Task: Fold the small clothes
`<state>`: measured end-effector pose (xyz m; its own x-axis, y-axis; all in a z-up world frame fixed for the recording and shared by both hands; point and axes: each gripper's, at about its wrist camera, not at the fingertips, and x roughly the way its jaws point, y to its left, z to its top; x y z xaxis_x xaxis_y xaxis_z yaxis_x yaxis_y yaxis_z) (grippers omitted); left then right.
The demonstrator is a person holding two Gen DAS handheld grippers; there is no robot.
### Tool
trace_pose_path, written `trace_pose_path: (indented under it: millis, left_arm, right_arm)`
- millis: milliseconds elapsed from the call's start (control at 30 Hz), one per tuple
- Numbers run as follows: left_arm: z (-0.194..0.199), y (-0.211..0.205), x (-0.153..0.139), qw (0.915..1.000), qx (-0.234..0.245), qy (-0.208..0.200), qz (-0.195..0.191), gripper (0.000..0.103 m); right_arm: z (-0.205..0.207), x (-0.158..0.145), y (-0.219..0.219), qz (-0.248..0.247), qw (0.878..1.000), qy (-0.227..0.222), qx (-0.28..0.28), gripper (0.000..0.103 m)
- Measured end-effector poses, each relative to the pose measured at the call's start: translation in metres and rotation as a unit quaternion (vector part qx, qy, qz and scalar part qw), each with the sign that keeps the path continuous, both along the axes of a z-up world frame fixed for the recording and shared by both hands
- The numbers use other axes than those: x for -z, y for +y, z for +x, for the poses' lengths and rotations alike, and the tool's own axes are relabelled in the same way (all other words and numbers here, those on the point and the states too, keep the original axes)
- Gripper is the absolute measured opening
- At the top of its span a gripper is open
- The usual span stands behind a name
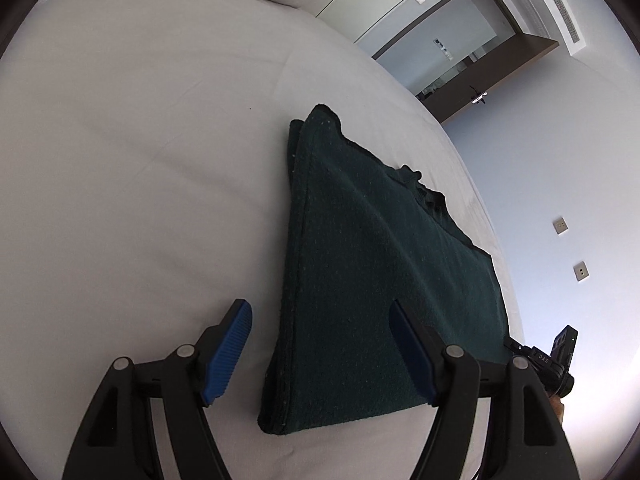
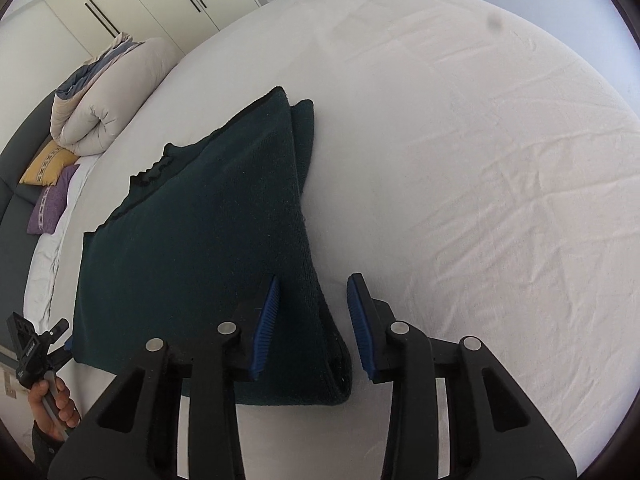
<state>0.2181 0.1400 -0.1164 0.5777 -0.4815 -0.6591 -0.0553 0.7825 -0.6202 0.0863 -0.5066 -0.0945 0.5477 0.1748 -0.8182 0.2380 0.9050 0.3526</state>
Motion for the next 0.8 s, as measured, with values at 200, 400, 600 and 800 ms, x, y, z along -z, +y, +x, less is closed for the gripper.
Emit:
trace_pose_path:
  millis: [200, 400, 600, 800]
  left_arm:
    - [0.001, -0.009, -0.003, 0.9997, 0.012, -0.002, 0.022, 0.057]
    - [0.000, -0.012, -0.001, 0.9991, 0.014, 0.007, 0.039, 0.027]
    - [-0.003, -0.011, 0.000, 0.9982, 0.023, 0.010, 0.054, 0.014]
    - [-0.001, -0.011, 0.001, 0.9980, 0.024, 0.010, 0.058, 0.013]
  right_arm:
    - [-0.009, -0.009, 0.011, -0.041, 0.999, -0.005, -0.027, 0.015]
    - [-0.017, -0.016, 0.014, -0.065, 0.997, -0.016, -0.028, 0.008]
    - [-0.031, -0.021, 0.012, -0.067, 0.997, -0.025, -0.015, 0.007]
    - [-0.050, -0.020, 0.006, -0.059, 0.998, -0.027, -0.004, 0.004]
